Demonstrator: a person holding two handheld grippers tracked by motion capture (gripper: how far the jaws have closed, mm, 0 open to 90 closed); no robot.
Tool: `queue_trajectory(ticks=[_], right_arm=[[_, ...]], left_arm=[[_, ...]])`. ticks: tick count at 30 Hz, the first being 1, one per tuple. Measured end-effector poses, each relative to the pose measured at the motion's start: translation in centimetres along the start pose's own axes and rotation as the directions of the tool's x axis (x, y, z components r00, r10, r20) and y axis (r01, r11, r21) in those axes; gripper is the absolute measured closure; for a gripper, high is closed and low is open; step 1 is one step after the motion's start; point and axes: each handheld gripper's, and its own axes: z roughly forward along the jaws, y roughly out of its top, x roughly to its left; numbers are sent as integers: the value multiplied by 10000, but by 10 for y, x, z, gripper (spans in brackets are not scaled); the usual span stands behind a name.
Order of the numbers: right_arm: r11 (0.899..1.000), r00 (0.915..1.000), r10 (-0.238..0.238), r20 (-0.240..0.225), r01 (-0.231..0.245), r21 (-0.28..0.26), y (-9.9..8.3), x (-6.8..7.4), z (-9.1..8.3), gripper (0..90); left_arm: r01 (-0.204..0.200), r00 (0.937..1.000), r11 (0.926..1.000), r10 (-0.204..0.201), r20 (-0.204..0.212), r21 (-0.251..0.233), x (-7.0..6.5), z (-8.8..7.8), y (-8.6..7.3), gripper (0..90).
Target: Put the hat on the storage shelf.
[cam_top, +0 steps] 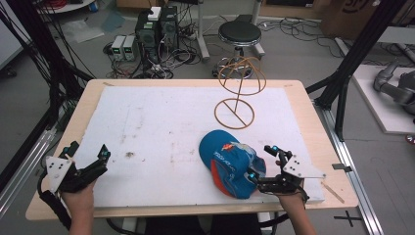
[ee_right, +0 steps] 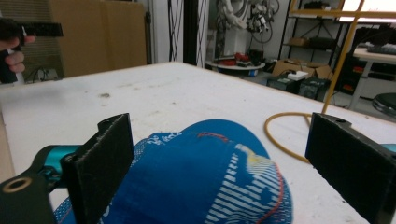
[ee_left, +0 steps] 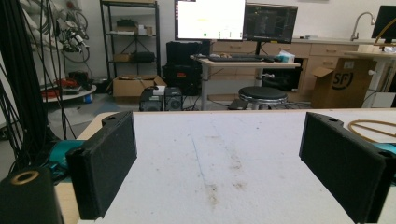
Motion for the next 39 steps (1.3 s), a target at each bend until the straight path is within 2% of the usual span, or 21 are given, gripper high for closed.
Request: queue_trajectory(ticks=[3, 9, 14, 25, 32, 39], right_arm=[[9998, 10000, -12, 12, 12, 220, -2, 2, 5, 127], [9983, 9996, 245, -150, -236, 541, -5, 5, 11, 127], [9962, 9994, 218, -271, -195, 845, -8, 7, 17, 127], [9842, 9985, 484, -250, -434, 1715, -14, 9, 31, 156], [9748, 9995, 292, -87, -265, 2217, -16, 11, 36, 316], [9627, 9999, 33, -165, 13, 2704, -16, 12, 39, 593]], left_arm=[[18, 10000, 10000, -18, -7, -34, 0, 0, 0, 114], [-24, 10000, 10000, 24, -28, 20, 0, -1, 0, 114], [-18, 10000, 10000, 17, -41, -14, 0, -1, 0, 114], [41, 9999, 10000, -42, -120, -43, 2, -4, 0, 115], [56, 9998, 10000, -57, -194, -53, 4, -6, 0, 114], [52, 9998, 10000, -53, -195, -52, 5, -6, 0, 115]])
